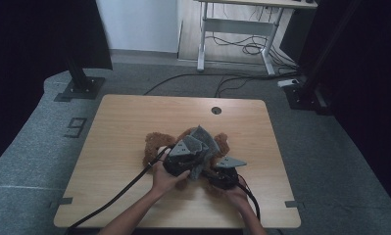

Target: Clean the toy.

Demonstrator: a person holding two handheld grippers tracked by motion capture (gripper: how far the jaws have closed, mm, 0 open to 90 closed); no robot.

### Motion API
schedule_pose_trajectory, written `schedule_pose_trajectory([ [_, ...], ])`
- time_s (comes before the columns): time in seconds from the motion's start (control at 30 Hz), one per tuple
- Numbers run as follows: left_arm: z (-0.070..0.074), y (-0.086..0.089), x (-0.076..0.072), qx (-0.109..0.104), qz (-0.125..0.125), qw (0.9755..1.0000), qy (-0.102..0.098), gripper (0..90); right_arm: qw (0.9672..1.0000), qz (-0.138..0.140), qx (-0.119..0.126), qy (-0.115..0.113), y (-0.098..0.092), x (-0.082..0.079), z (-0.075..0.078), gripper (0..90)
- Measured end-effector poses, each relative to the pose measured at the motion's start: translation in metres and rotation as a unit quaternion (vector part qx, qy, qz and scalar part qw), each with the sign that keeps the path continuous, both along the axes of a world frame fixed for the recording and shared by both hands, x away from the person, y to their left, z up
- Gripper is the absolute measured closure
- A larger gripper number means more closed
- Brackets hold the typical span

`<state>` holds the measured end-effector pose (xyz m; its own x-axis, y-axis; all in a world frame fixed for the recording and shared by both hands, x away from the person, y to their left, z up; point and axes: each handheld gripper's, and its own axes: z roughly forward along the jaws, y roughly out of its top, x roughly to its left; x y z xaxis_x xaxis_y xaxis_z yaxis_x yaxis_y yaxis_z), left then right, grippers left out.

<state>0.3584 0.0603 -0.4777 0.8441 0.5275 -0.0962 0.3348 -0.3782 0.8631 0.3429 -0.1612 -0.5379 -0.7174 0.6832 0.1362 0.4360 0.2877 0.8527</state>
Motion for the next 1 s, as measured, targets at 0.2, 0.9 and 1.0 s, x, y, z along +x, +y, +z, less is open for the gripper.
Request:
schedule_pose_trajectory([
  [0.2, -0.006, 0.051, 0.000, -0.026, 0.051, 0.9984, 0.004, 86.0, 1.0000, 0.002, 0.001, 0.001, -0.001, -0.001, 0.000, 68.5],
  [0.9, -0.052, 0.177, 0.036, 0.006, 0.214, 0.9731, 0.085, 86.1, 1.0000, 0.005, 0.004, 0.000, -0.003, 0.000, -0.001, 68.9],
  [1.0, -0.062, 0.177, 0.041, 0.030, 0.219, 0.9703, 0.098, 86.0, 1.0000, 0.006, 0.004, 0.001, -0.004, 0.000, -0.001, 68.8],
])
